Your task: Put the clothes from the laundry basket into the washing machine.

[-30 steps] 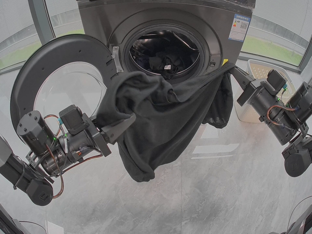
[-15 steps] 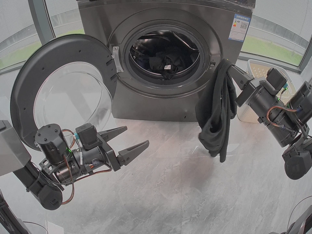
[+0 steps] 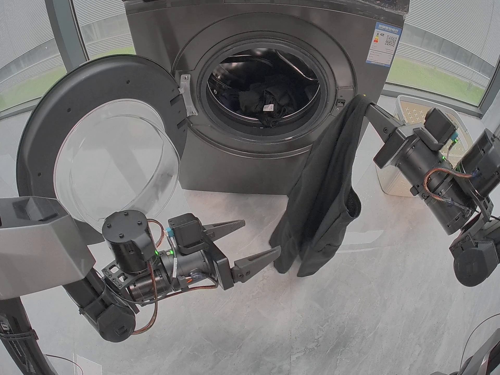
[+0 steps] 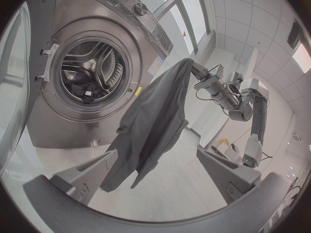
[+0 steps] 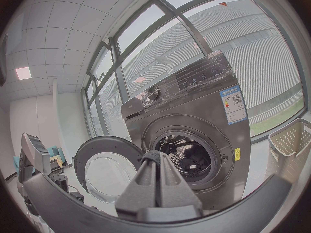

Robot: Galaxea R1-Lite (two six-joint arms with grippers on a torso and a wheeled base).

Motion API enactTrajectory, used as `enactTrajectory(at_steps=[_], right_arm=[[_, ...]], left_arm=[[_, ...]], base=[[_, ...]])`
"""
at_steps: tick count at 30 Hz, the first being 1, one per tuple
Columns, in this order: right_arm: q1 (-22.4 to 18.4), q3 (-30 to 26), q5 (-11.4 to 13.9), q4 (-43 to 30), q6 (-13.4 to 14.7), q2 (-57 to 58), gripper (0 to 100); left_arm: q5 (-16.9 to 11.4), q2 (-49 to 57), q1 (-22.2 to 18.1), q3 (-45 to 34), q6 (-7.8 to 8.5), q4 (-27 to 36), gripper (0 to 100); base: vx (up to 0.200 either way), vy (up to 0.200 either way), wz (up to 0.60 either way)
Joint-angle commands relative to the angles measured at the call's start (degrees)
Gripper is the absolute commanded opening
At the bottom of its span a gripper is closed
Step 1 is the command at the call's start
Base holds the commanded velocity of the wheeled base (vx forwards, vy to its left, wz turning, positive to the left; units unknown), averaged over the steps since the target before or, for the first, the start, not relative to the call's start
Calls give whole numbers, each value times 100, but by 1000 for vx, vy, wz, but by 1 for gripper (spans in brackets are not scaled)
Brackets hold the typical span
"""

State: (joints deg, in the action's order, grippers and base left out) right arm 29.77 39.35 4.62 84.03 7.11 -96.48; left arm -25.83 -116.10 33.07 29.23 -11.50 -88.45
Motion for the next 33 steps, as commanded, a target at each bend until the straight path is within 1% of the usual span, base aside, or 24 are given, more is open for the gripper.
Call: enactTrajectory(at_steps=[1,4,9,10,14,16,17,18,19,21,22,24,27,29,33], right_arm=[[11,38,-31,8,1,-161,0],[117,73,-154,-1,1,-187,0],[380,248,-506,-27,1,-310,0],[442,319,-603,-18,1,-398,0],[486,363,-673,-18,1,-460,0],[556,433,-752,-9,1,-556,0],[565,477,-840,-18,1,-600,0],[565,486,-849,-18,-8,-609,0],[618,539,-945,-18,-8,-653,0],[644,565,-1007,-18,-8,-662,0],[662,574,-1051,-27,-8,-662,0],[679,574,-1112,-62,-8,-662,0],[706,574,-1121,-80,-8,-662,0],[706,582,-1121,-80,-8,-662,0],[758,565,-1121,-71,-8,-653,0]], left_arm=[[43,-264,191,153,42,-5,100],[52,-387,235,302,42,-5,100],[61,-589,279,654,16,4,100],[52,-606,349,768,-11,12,100],[52,-624,419,874,-28,48,100],[61,-773,498,1058,-37,118,100],[96,-870,534,1155,-37,127,100],[105,-879,542,1164,-37,127,100],[193,-1028,577,1313,-37,136,100],[298,-1151,595,1445,-28,127,100],[439,-1283,613,1621,-19,127,100],[597,-1433,683,1840,-11,127,100],[790,-1626,692,2148,25,144,100],[799,-1644,692,2183,33,144,100],[940,-1925,569,2561,350,188,100]], base=[[0,0,0],[0,0,0],[0,0,0],[0,0,0],[0,0,0],[0,0,0],[0,0,0],[0,0,0],[0,0,0],[0,0,0],[0,0,0],[0,0,0],[0,0,0],[0,0,0],[0,0,0]])
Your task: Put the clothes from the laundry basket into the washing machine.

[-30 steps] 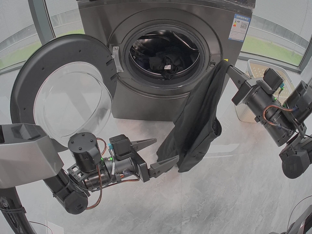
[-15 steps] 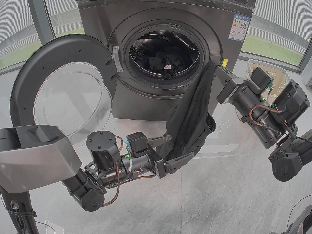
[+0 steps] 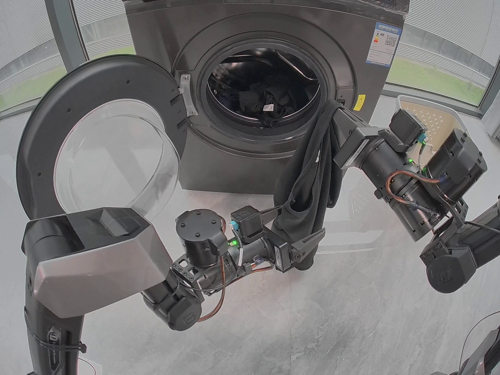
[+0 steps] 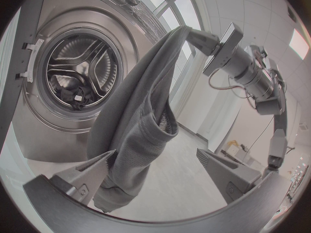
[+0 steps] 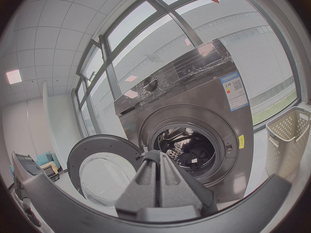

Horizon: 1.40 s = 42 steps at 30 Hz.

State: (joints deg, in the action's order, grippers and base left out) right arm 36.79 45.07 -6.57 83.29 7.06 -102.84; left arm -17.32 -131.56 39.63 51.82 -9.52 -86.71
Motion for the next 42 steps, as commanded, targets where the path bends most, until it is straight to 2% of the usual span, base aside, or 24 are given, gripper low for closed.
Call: enactTrajectory(at_steps=[1,10,14,16,35,36,42], right_arm=[[65,-16,-2,3,-3,-8,0],[30,-33,7,3,-3,10,0],[3,-33,24,3,-3,1,0],[12,-33,24,12,-3,-8,0],[3,-33,24,39,-3,-17,0],[3,-42,24,39,-3,-17,0],[-23,-60,24,39,-3,-17,0]], left_arm=[[115,-405,-131,320,196,5,100],[150,-361,-333,293,293,-74,100],[159,-274,-448,170,469,-162,100],[159,-238,-456,144,504,-162,100],[150,-634,-289,627,513,-4,100],[150,-643,-307,680,513,14,0],[159,-616,-316,733,504,32,0]], base=[[0,0,0],[0,0,0],[0,0,0],[0,0,0],[0,0,0],[0,0,0],[0,0,0]])
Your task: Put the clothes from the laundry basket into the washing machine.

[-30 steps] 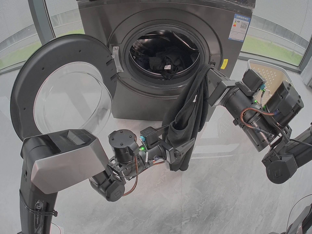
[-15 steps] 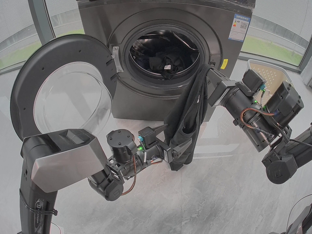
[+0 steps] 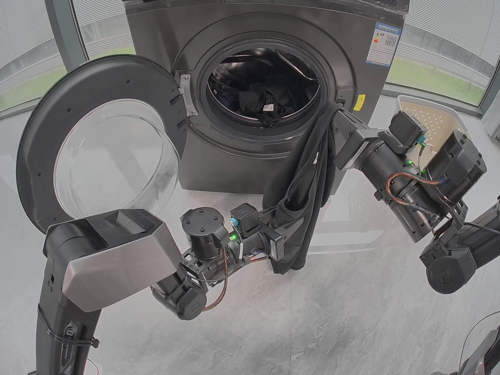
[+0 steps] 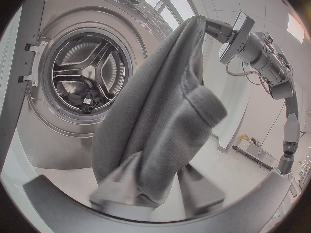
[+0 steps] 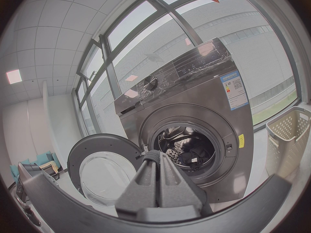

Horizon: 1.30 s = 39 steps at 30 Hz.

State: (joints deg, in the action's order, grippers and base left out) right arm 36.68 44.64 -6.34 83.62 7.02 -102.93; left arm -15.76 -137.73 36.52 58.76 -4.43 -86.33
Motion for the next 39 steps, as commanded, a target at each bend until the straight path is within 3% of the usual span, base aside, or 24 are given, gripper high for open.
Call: enactTrajectory(at_steps=[1,14,19,22,26,31,39], right_arm=[[-12,-17,1,6,1,-8,0],[-91,-87,-16,-12,1,1,0],[-267,-87,1,-3,1,1,0],[-311,-122,36,14,1,53,0],[-346,-316,151,50,-17,185,0],[-311,-641,555,67,-87,475,0],[-355,-650,581,67,-201,721,0]], left_arm=[[3,27,-5,30,-6,-6,0],[65,1187,-75,-928,12,3,0],[73,2066,-392,-1894,29,-24,0],[82,2602,-796,-2316,135,-50,0],[91,3156,-1051,-2510,117,-41,0],[117,3736,-1218,-2571,82,29,0],[240,3999,-1270,-2053,73,-15,0]], base=[[0,0,0],[0,0,0],[0,0,0],[0,0,0],[0,0,0],[0,0,0],[0,0,0]])
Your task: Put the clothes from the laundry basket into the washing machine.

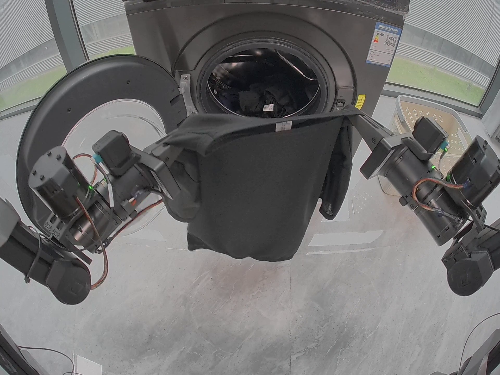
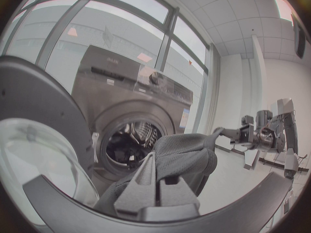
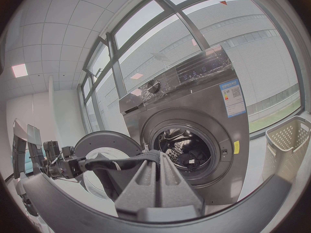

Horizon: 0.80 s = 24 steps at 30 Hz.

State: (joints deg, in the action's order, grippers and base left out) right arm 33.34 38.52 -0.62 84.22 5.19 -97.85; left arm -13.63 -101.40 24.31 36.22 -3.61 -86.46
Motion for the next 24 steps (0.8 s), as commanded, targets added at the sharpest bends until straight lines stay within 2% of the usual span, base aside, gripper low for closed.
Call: enactTrajectory(at_steps=[1,3,5,19,24], right_arm=[[-12,-29,9,6,-18,249,0],[-12,-11,9,6,-18,267,0],[-3,41,1,6,-27,302,0],[-3,120,9,-3,-27,522,0],[50,94,9,-3,-27,539,0]], left_arm=[[27,446,-49,272,-26,50,0],[27,490,-49,316,-61,59,0],[53,578,-40,342,-193,67,0],[45,244,83,360,-193,59,0],[53,103,320,421,-202,67,0]], base=[[0,0,0],[0,0,0],[0,0,0],[0,0,0],[0,0,0]])
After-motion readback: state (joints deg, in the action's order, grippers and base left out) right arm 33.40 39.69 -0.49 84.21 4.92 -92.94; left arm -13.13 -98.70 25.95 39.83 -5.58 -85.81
